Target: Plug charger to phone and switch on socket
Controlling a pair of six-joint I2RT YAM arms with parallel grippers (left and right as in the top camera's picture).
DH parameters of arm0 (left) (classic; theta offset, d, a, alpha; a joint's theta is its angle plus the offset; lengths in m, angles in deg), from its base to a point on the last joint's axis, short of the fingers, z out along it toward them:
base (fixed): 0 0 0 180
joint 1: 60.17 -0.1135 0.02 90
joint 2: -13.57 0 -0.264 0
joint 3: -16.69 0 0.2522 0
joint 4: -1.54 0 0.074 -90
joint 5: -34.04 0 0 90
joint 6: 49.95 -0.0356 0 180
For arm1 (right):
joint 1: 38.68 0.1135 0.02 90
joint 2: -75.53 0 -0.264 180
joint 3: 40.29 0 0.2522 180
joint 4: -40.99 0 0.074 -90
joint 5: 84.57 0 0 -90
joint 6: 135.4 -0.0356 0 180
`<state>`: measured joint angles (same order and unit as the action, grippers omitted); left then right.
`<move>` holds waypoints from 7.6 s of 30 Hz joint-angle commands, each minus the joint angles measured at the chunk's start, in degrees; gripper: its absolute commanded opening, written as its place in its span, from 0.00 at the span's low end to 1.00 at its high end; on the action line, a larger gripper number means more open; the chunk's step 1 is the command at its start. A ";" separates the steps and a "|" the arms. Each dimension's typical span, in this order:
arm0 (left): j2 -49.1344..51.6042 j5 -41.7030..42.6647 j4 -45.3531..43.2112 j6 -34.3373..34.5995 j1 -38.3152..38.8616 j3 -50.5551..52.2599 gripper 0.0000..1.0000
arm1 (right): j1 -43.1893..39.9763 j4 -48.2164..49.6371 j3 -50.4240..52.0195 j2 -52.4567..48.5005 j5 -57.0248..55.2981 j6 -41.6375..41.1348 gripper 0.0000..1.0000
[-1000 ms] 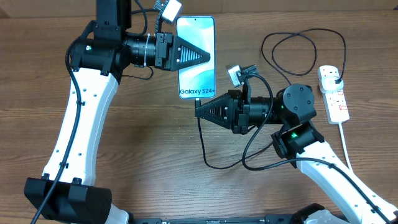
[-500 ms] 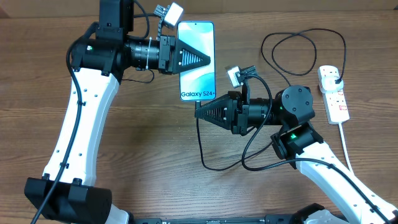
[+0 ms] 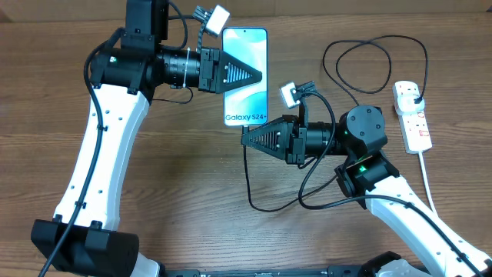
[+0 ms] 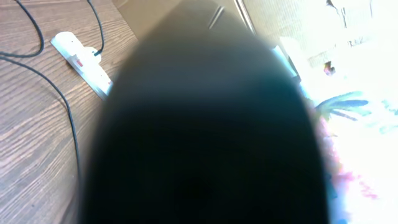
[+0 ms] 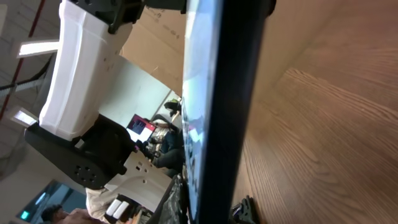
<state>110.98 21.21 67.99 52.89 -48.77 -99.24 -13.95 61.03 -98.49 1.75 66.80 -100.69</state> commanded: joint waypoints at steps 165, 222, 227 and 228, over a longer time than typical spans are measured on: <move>-0.35 -72.30 12.20 -2.97 1.33 -0.20 1.00 | 0.28 -26.25 -2.89 -34.86 -26.82 17.05 0.38; -0.35 -72.30 12.17 -2.97 1.33 -0.20 1.00 | 0.20 -107.38 -49.99 -31.54 -64.13 24.30 1.00; -0.35 -72.30 12.20 -2.97 1.33 -0.20 1.00 | -4.22 -111.56 -52.70 -31.54 -69.29 24.28 1.00; -0.35 -72.30 12.20 -2.97 1.33 -0.20 1.00 | -5.79 -111.89 -52.70 -31.56 -69.29 24.28 1.00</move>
<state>111.20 -50.66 80.23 49.11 -47.20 -98.78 -15.28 -50.02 -149.94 -29.83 3.24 -76.85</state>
